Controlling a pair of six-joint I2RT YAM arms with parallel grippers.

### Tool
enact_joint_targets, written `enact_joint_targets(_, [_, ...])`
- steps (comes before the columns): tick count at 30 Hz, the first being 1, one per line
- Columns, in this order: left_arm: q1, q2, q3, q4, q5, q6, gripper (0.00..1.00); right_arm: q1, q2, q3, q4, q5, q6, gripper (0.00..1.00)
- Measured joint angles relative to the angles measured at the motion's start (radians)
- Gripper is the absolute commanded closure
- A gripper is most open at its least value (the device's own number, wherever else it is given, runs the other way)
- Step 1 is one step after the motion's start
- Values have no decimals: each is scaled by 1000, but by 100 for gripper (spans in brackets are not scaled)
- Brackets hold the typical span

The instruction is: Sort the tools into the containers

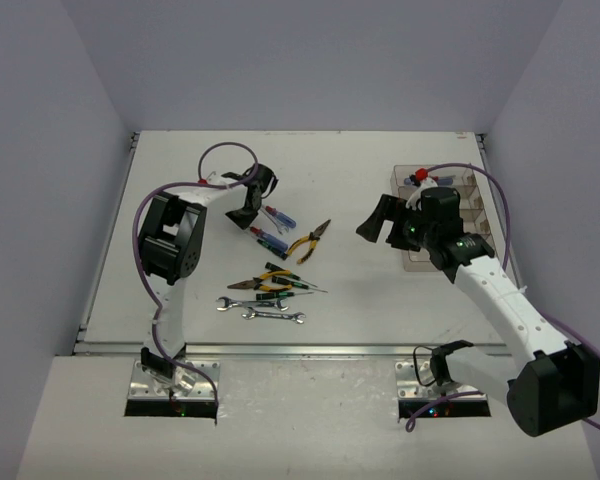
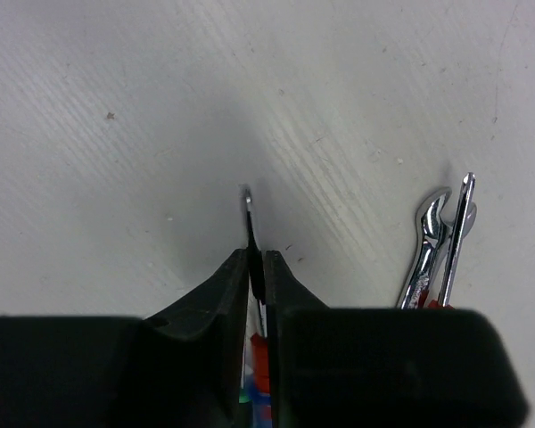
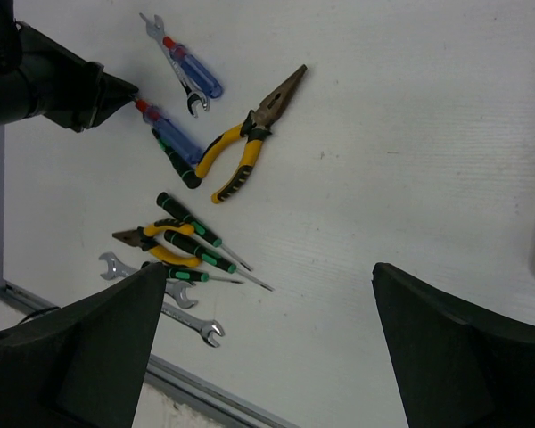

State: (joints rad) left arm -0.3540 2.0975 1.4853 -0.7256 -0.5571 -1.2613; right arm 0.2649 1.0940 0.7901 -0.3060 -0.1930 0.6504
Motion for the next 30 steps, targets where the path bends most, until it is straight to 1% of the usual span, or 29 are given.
enact_joint_targets(7, [2, -2, -1, 20, 23, 1, 100, 0, -8, -11, 2, -29, 0, 2])
enact_joint_targets(10, [2, -28, -38, 57, 37, 1, 100, 0, -6, -12, 14, -56, 0, 2])
enact_joint_targets(15, [2, -136, -129, 130, 66, 15, 100, 0, 15, -12, 56, -121, -2, 2])
enact_joint_targets(20, [2, -293, -208, 231, 112, 54, 100, 11, 98, -11, 130, -233, -33, 2])
enact_joint_targets(22, [1, -356, -247, 292, 144, 89, 100, 41, 148, 4, 135, -258, -71, 2])
enact_joint_targets(27, [-16, -495, -371, 426, 263, 210, 100, 200, 334, 142, 116, -265, -202, 3])
enact_joint_targets(30, [-49, -565, -441, 509, 353, 275, 100, 269, 413, 219, 121, -263, -236, 7])
